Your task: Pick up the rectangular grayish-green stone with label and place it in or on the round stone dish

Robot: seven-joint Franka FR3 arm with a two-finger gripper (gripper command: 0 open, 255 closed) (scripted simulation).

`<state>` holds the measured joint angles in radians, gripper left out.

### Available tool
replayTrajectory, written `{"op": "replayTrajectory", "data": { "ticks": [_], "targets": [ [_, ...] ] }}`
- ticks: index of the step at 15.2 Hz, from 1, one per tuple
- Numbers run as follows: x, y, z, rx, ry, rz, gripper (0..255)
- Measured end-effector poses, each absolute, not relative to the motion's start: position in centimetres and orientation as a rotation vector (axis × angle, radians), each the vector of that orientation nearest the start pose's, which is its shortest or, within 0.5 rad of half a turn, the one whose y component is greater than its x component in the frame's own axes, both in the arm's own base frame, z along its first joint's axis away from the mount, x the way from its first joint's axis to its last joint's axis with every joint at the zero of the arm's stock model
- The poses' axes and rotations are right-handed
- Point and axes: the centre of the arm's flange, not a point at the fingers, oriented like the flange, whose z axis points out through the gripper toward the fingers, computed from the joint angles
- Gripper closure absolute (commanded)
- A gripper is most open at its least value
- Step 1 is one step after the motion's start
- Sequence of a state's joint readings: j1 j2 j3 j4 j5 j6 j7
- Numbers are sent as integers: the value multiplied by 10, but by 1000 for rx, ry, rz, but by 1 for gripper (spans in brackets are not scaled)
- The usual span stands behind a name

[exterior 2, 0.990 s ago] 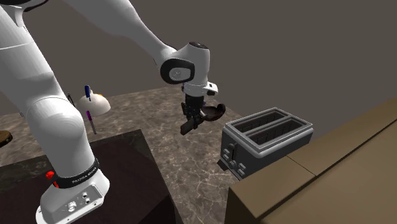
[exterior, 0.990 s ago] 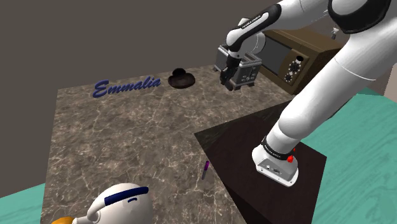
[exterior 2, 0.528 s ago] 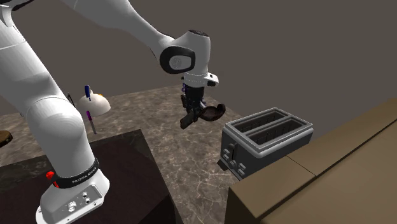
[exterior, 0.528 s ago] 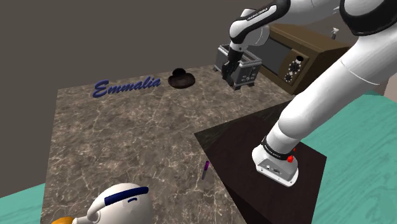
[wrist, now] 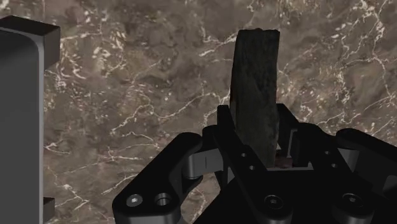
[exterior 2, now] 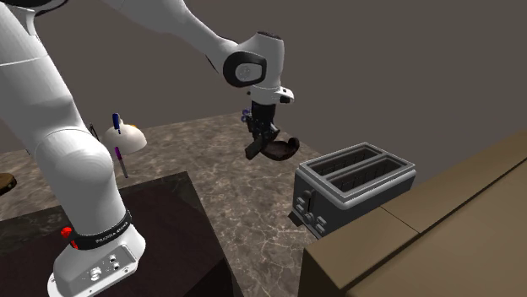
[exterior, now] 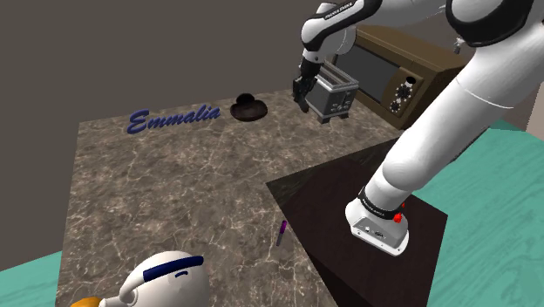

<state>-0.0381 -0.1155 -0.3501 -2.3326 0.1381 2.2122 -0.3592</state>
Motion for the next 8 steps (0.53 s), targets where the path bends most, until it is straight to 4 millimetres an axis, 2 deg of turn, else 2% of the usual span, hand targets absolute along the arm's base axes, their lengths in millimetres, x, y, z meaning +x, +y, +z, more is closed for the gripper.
{"op": "replayTrajectory", "data": {
  "ticks": [8],
  "targets": [
    [556, -150, 375, -2993, 165, -63, 255]
  ]
}}
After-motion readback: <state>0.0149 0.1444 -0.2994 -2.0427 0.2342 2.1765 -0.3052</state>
